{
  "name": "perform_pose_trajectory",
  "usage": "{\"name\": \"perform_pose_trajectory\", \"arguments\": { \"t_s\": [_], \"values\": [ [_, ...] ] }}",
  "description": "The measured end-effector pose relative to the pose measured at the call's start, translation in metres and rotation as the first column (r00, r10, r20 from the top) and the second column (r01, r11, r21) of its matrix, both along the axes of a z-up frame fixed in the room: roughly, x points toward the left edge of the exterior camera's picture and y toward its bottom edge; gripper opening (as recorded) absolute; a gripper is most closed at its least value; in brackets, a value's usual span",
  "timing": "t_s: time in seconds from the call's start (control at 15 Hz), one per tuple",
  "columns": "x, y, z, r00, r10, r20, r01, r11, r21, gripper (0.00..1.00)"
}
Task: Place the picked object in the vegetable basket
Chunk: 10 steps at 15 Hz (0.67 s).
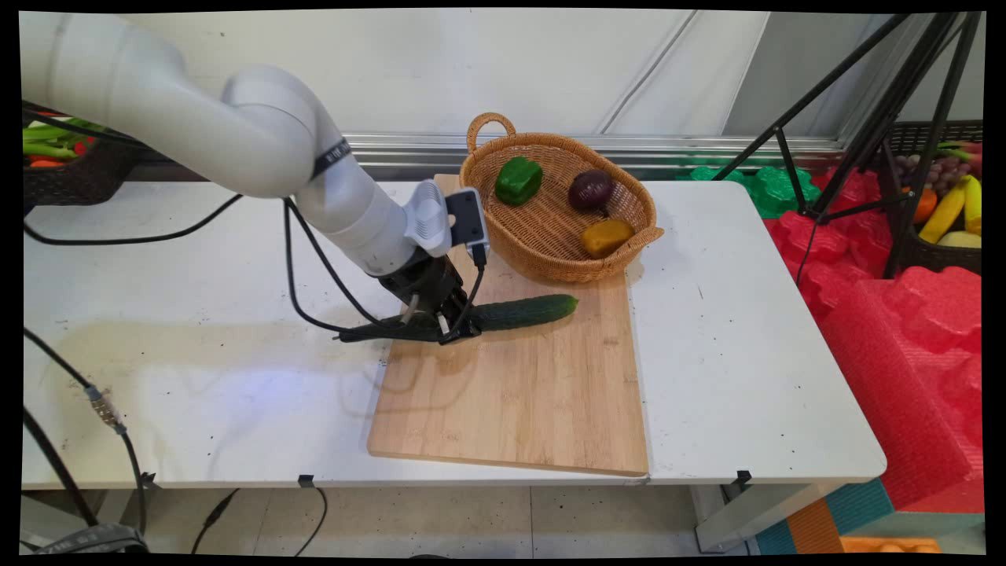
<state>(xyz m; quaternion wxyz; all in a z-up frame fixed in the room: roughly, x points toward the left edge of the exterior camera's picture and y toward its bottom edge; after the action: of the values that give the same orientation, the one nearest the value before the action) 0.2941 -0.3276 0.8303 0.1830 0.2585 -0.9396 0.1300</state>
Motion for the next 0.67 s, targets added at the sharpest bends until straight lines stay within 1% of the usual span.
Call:
{"name": "perform_pose_trajectory", "arguments": {
  "t_s": [0.2, 0.33, 0.4, 0.47, 0.53, 0.67],
  "values": [
    [-0.004, 0.012, 0.027, 0.999, 0.022, -0.043, -0.023, 1.0, -0.018, 0.0],
    [-0.009, 0.016, 0.049, 0.994, 0.06, -0.088, -0.064, 0.997, -0.041, 0.0],
    [-0.012, 0.016, 0.061, 0.99, 0.086, -0.113, -0.093, 0.994, -0.056, 0.0],
    [-0.014, 0.016, 0.07, 0.985, 0.11, -0.134, -0.12, 0.99, -0.069, 0.0],
    [-0.017, 0.013, 0.081, 0.977, 0.144, -0.16, -0.158, 0.984, -0.081, 0.0],
    [-0.02, 0.005, 0.097, 0.956, 0.208, -0.208, -0.232, 0.967, -0.101, 0.0]
  ]
}}
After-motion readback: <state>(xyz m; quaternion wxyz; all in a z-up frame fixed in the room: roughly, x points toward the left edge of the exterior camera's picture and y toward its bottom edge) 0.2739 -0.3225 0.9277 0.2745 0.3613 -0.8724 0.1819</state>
